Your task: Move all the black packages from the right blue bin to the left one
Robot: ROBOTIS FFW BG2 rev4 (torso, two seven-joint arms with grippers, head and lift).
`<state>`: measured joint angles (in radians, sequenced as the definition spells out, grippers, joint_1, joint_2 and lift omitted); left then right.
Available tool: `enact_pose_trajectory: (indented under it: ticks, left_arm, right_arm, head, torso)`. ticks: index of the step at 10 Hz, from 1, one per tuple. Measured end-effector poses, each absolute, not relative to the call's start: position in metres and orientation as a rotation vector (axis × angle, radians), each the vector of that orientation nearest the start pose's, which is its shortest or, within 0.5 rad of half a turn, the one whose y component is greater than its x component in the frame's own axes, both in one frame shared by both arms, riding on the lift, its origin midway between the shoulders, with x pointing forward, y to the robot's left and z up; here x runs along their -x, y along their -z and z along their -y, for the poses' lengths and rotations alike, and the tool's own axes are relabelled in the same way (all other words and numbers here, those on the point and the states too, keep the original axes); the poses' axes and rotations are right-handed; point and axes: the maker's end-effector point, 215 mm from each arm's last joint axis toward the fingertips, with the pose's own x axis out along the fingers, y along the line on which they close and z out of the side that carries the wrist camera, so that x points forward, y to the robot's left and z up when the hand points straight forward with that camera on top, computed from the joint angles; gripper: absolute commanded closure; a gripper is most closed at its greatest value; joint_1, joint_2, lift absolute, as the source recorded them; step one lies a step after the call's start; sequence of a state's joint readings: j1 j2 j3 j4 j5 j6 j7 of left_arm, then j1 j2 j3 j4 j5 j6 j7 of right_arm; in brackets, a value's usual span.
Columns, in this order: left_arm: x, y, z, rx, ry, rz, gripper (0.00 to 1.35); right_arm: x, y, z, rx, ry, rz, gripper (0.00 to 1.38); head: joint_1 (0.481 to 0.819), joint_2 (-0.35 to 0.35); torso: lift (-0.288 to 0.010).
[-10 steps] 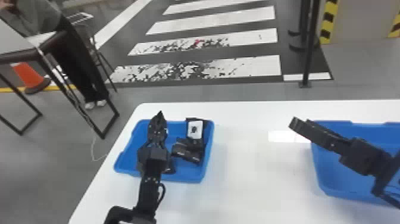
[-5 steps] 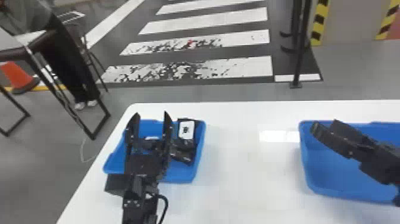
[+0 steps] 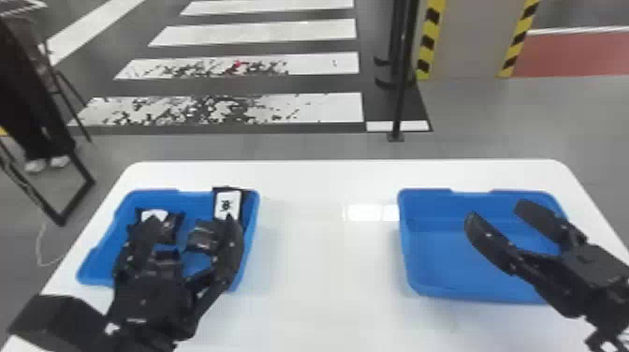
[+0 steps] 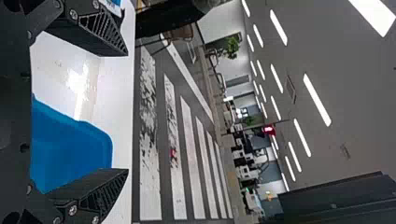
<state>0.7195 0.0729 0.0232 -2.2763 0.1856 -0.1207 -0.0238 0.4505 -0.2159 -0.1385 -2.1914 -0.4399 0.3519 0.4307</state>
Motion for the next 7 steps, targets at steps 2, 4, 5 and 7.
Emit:
enact_pose_trajectory:
  ticks: [2,4,5,7]
  left_arm:
    - [-0.379,0.265,-0.241,0.056,0.010,0.081,0.00]
    - [-0.371,0.271,-0.250,-0.019,-0.046,0.058,0.00]
    - [-0.370,0.269,-0.247,-0.030,-0.043,0.065,0.00]
    - [-0.368,0.253,-0.242,-0.028,-0.035,0.118,0.00]
  right_arm:
    - [-0.420,0.289,0.217,-0.103,-0.377,-0.102,0.16]
    - [-0.399,0.296,0.232,-0.090,-0.318,-0.118,0.16]
    - [-0.394,0.301,0.233,-0.097,-0.312,-0.127,0.16]
    - [-0.392,0.297,0.228,-0.098,-0.320,-0.117,0.16]
  head:
    - [0.695,0.035]
    - [0.695,0.027]
    - [0.695,0.022]
    - [0.695,0.022]
  torso:
    - [-0.132]
    - [-0.132]
    - [-0.132]
    - [-0.132]
